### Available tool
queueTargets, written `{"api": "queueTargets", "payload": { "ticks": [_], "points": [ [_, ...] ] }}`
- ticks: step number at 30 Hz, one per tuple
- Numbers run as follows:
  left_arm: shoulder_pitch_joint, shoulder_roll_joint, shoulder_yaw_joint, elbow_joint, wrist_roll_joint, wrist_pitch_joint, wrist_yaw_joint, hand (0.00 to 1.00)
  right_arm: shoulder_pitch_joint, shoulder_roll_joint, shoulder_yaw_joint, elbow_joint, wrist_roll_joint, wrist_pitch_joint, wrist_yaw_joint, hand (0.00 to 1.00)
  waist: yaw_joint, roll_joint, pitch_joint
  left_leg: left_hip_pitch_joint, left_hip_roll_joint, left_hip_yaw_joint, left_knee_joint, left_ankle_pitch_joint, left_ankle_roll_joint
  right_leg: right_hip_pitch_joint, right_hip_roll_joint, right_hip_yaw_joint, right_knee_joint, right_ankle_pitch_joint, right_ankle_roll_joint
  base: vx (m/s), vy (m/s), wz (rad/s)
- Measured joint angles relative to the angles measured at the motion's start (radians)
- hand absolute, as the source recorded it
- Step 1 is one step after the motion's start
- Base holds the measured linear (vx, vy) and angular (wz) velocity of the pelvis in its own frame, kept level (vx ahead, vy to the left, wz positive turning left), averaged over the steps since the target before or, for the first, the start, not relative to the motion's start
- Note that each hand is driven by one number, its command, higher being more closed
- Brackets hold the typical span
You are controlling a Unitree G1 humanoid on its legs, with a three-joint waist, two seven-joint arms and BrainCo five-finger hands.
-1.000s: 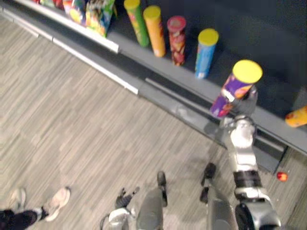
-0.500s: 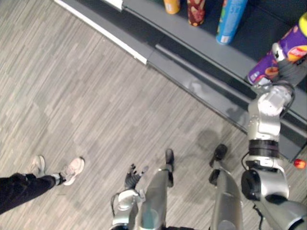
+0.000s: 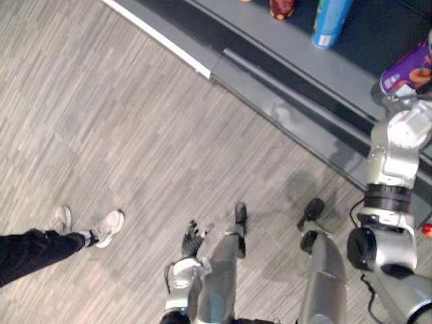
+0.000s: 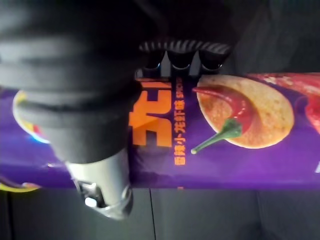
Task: Put the gum and the chips on the shelf.
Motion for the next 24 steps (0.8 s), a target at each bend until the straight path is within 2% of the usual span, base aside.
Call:
{"api": "queueTargets", "payload": {
  "ticks": [3, 11, 15, 24],
  "points": [
    [-0.002, -0.002, -0.002, 0.0, -0.035, 0.0, 0.0, 0.0, -0.009, -0.003, 0.0, 0.0, 0.0, 0.0, -0.007, 1.0, 0.0, 0.0, 0.0, -0.009, -0.001, 0.0, 0.001, 0.007, 0.003, -0.017, -0.006, 0.002, 0.02, -0.006, -0.008, 0.05, -0.019, 0.03],
    [-0.007, -0.03, -0.016, -0.004, -0.038, -0.01, -0.001, 0.0, -0.024, -0.04, -0.001, 0.004, 0.0, 0.0, -0.018, 1.0, 0.0, 0.018, 0.0, -0.045, -0.013, 0.002, 0.003, 0.012, 0.0, -0.069, -0.025, 0.011, 0.057, -0.021, -0.008, 0.04, -0.003, 0.04],
    [-0.006, -0.031, -0.034, -0.027, -0.072, -0.012, -0.002, 0.0, -0.024, -0.04, -0.018, 0.009, 0.001, 0.0, -0.033, 1.0, 0.001, 0.022, -0.002, -0.062, -0.019, 0.0, 0.006, 0.015, -0.001, -0.093, -0.037, 0.012, 0.078, -0.028, -0.01, 0.03, -0.004, 0.06],
    [-0.008, -0.034, -0.051, -0.07, -0.076, -0.019, -0.002, 0.0, -0.041, -0.044, -0.017, 0.026, 0.009, 0.001, -0.038, 1.0, 0.002, 0.033, -0.004, -0.101, -0.022, 0.006, 0.023, 0.019, 0.002, -0.138, -0.05, 0.015, 0.11, -0.043, -0.013, 0.02, 0.001, 0.03]
  ]
}}
